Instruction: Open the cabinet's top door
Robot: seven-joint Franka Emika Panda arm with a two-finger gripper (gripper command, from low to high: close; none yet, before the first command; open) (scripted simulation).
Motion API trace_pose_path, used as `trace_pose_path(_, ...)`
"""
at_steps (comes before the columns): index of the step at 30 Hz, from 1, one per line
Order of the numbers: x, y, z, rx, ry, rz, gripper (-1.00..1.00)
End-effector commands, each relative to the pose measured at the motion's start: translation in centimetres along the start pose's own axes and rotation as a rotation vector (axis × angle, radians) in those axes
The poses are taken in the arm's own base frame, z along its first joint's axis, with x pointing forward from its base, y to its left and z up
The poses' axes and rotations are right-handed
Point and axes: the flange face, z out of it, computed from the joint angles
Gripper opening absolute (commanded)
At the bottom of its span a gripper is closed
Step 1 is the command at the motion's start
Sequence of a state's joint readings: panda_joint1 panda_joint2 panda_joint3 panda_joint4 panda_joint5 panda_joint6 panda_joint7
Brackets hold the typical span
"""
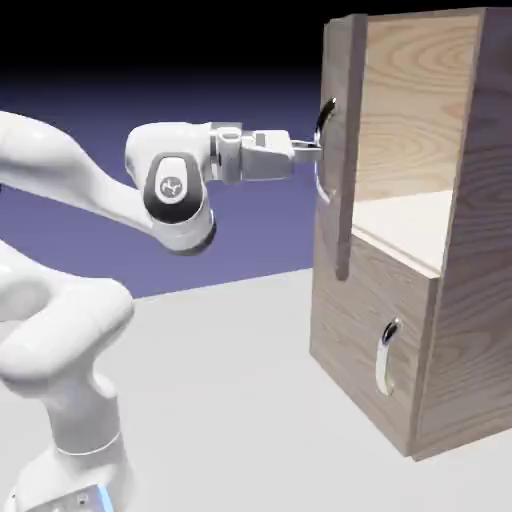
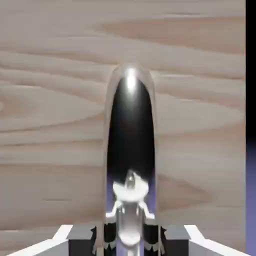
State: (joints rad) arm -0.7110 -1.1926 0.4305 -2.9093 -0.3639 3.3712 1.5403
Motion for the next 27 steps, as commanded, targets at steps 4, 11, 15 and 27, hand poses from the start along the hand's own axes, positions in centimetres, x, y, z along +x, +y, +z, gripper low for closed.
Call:
trace_pose_path(4,-0.9,-0.8,-2.5,-0.056,0.054,0.0,-1.0)
trace_pose_path(11,-2.7,-2.6,-6.5,-0.149,0.148,0.0,-1.0)
trace_pose_path(15,-3.9,-3.8,-8.6,-0.203,0.202,0.0,-1.0)
trace_pose_path(27,-8.6,-8.6,-14.8,-0.384,0.383,0.0,-1.0)
